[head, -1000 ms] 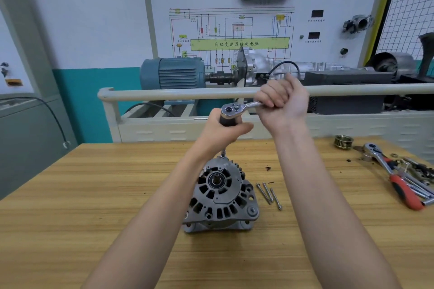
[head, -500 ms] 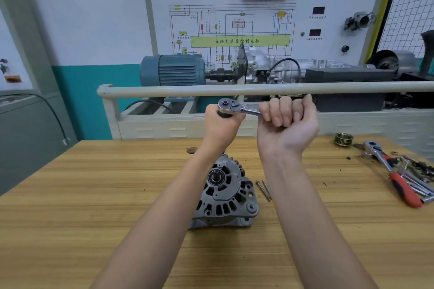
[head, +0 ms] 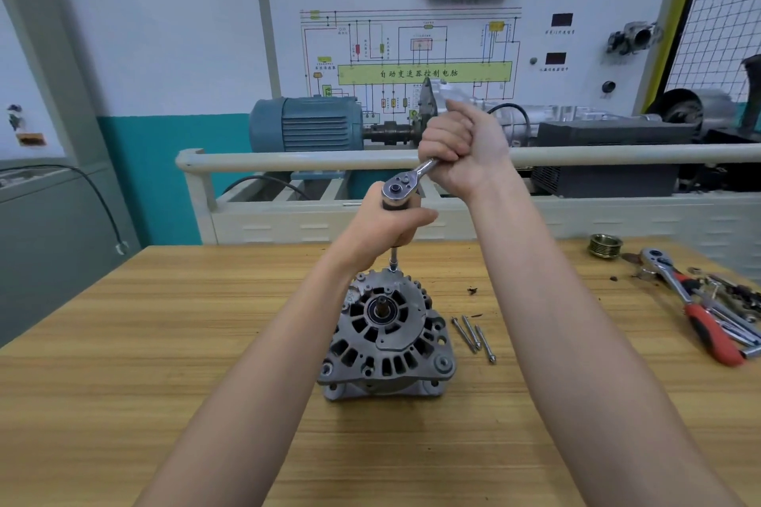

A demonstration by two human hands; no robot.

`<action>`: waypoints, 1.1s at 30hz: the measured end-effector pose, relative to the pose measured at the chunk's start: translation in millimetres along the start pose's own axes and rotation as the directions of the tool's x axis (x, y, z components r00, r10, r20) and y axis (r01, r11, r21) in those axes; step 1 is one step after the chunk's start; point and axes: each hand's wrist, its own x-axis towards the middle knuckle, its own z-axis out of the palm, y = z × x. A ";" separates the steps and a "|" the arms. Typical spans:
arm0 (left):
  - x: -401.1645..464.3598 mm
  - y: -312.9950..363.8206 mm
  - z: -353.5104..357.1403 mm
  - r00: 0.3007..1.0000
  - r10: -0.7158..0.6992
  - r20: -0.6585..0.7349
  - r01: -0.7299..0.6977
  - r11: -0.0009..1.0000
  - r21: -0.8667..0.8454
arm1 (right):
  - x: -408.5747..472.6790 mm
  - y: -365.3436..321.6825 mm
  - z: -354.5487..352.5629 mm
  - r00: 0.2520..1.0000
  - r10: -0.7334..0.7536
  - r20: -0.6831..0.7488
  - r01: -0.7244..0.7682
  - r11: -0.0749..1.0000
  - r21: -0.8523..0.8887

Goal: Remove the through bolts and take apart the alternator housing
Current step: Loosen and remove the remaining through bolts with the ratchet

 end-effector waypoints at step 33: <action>21.2 -6.2 17.0 0.900 -0.010 -0.435 0.013 1.000 0.004 | -51.2 41.1 -12.7 0.755 -0.631 -0.180 0.647 0.761 0.047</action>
